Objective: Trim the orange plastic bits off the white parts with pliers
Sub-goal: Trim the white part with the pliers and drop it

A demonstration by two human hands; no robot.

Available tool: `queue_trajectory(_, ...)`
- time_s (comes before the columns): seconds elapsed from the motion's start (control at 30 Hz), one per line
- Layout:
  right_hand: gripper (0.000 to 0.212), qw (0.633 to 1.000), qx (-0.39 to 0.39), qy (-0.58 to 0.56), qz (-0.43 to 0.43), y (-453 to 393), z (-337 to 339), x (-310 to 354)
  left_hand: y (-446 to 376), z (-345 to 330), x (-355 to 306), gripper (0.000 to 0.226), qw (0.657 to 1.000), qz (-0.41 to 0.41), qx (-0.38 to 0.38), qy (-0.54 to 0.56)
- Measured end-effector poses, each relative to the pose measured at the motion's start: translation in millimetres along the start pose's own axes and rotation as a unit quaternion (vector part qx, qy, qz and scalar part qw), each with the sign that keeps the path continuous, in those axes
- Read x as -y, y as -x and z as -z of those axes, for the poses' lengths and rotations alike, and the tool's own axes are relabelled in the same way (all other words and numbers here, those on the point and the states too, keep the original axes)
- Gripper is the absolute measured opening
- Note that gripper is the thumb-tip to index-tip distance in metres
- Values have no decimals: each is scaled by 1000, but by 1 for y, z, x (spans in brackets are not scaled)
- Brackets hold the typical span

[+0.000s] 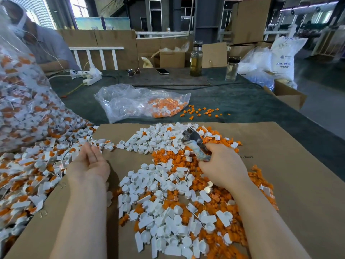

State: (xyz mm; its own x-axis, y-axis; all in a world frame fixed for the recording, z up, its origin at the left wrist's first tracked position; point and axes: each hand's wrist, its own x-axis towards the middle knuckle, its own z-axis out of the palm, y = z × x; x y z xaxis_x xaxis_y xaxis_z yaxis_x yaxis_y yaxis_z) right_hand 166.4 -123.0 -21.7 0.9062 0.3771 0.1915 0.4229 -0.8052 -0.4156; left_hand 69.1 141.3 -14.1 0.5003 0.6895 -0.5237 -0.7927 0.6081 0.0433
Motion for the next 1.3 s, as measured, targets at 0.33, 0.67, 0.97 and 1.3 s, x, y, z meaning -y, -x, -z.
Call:
queue_trajectory(0.33, 9, 999, 5, 51, 0, 1, -9, 6, 25, -4, 25, 12, 815, -50, 122, -565)
queue_trajectory(0.67, 22, 996, 31, 87, 3, 1, -12, 7, 26, 14, 46, 18, 355, -90, 256, -895)
queue_trajectory(0.97, 14, 996, 44, 74, 14, 1, -12, 10, 24, 16, 46, 11, 339, -95, 294, -889)
queue_trajectory(1.3, 15, 997, 41, 62, 5, 1, -15, 13, 38, 10, 51, 17, 645, 59, 306, -698)
